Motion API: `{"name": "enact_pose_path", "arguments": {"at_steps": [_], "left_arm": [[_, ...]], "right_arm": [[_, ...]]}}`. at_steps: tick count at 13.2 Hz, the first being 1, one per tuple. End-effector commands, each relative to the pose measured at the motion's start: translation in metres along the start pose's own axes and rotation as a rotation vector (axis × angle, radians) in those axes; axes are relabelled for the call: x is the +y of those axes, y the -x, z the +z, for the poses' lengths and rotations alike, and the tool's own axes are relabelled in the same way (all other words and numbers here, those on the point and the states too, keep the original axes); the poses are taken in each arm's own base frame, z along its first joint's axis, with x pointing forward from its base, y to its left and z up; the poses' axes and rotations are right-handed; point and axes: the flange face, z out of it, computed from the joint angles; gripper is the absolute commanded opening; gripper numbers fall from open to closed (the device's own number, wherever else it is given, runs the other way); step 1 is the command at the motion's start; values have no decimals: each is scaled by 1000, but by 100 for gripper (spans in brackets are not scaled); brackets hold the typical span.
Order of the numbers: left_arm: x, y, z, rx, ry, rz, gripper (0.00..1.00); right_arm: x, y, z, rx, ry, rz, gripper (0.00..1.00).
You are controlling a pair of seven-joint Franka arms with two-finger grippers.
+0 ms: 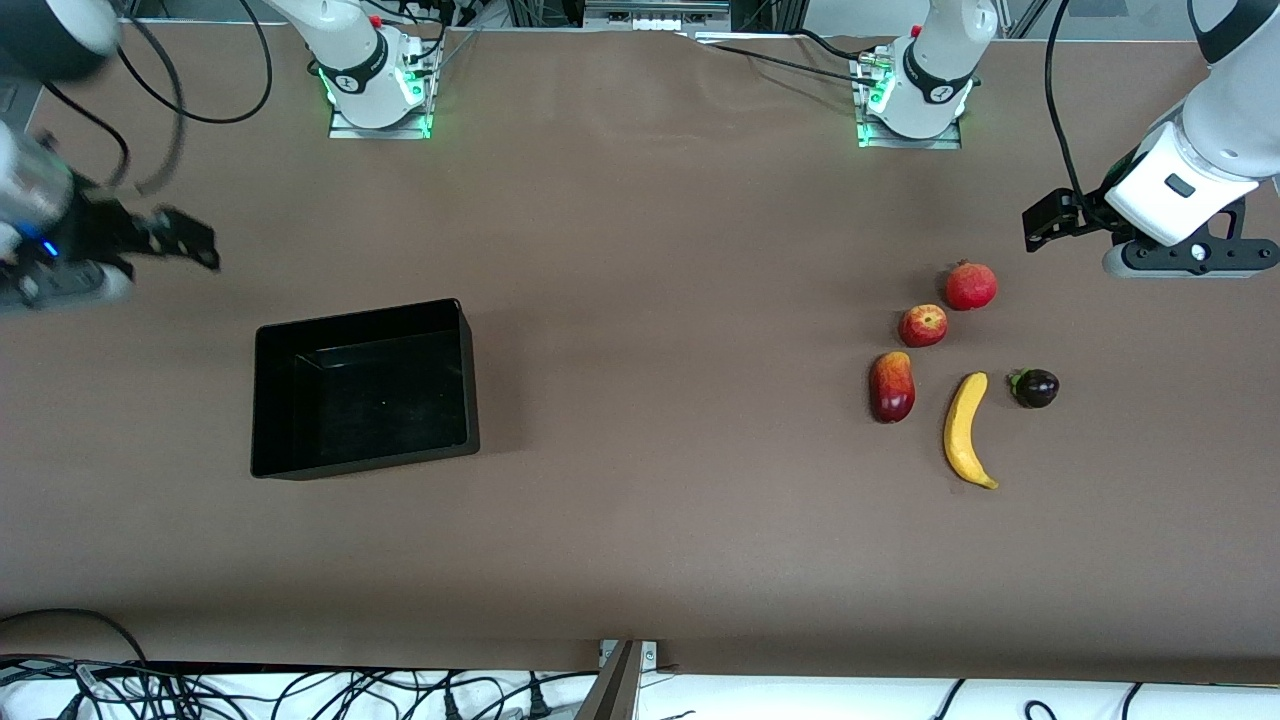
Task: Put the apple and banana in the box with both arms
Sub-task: 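Reach the right gripper down beside the black box's outer wall, then push the black box with the right gripper toward the fruit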
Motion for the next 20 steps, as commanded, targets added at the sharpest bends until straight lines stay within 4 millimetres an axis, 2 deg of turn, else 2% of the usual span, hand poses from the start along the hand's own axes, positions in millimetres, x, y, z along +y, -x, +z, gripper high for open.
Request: {"name": "enact_pose_path", "arguments": {"at_steps": [1,4,5,7,8,9,10,11,12,14,17,19,20], "left_arm": [[3,-3,-5,-7,9,8,100],[3,-3,-5,-7,9,8,100],[3,-3,-5,-7,9,8,100],[3,-3,-5,-7,9,8,100],[3,-3,-5,-7,9,8,100],[3,-3,-5,-7,9,8,100],[3,-3,-5,-7,9,8,100],[3,-3,-5,-7,7,8,100],[4,-3,-6,-5,9,8,100],[5,-2,-6,-5,7,7,100],[5,-6,-11,4,9,11,100],[5,-6,-11,4,9,11,100],[4,-6,-11,2,9,10,100]], "right_arm": [[22,-49,111,-31,28,15,100],[58,-76,198,-8,44,13,100],[73,-77,228,0,43,22,100],[88,-66,276,30,38,44,100],[91,-56,293,32,33,57,93],[90,-50,302,26,31,56,70],[92,-49,304,19,28,53,42],[93,-48,304,12,27,38,4],[90,-48,303,2,23,33,0],[86,-50,291,-18,9,28,0],[55,-67,254,-4,-11,-23,0],[5,-87,219,3,-20,-71,0],[-31,-96,205,17,-27,-73,0]]}}
